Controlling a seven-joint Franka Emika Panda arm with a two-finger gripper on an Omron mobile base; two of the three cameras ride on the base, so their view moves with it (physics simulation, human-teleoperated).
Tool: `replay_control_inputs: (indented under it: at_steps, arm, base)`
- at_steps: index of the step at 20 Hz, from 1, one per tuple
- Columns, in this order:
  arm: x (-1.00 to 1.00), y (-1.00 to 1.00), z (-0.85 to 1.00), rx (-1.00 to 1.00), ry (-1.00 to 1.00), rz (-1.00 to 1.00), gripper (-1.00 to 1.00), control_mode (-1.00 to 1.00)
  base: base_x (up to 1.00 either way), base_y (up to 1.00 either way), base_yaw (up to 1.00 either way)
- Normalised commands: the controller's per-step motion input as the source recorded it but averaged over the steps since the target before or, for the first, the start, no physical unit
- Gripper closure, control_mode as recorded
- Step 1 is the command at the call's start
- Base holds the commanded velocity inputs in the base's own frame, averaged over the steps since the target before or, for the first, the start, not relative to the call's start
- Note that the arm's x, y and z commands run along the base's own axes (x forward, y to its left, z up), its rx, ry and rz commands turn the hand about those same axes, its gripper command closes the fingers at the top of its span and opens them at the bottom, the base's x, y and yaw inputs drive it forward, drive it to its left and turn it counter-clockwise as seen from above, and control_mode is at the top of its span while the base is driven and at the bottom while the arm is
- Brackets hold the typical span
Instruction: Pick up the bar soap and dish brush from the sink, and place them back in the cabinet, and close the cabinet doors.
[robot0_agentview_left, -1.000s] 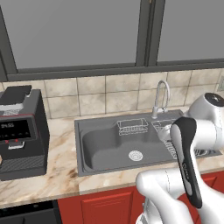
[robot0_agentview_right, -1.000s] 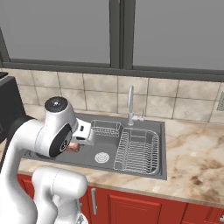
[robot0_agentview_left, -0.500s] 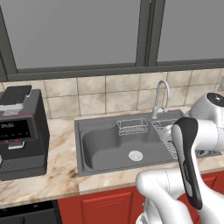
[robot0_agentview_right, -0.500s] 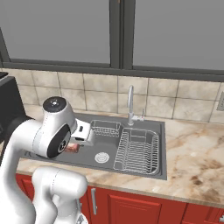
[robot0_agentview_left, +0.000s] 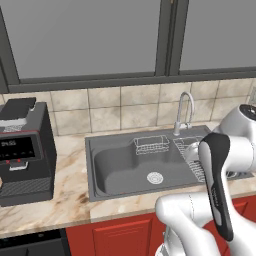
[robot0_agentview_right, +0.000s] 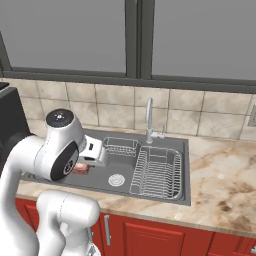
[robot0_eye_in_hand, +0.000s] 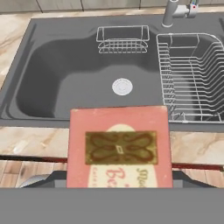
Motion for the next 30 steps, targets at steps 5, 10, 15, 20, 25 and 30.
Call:
replay_control_inputs:
  at_steps: [5,10,15,20,25,30]
  arm:
    - [0.00,0.00,0.24,0.00,0.03,-0.02,1.00,-1.00]
    - [-0.06,0.00,0.23,0.00,0.01,-0.02,1.00,-1.00]
    - [-0.18,0.00,0.21,0.00,0.00,0.00,1.00,-1.00]
    - [-0.11,0.00,0.21,0.00,0.00,0.00,1.00,-1.00]
    - [-0.04,0.00,0.09,0.00,0.00,0.00,1.00,1.00]
    - [0.00,0.00,0.00,0.00,0.00,0.00,1.00,1.00]
  base:
    - [0.00,0.00,0.00]
    - [0.00,0.00,0.00]
    - [0.00,0.00,0.00]
    - [0.00,0.00,0.00]
    - [-0.03,0.00,0.00]
    - [-0.23,0.00,0.00]
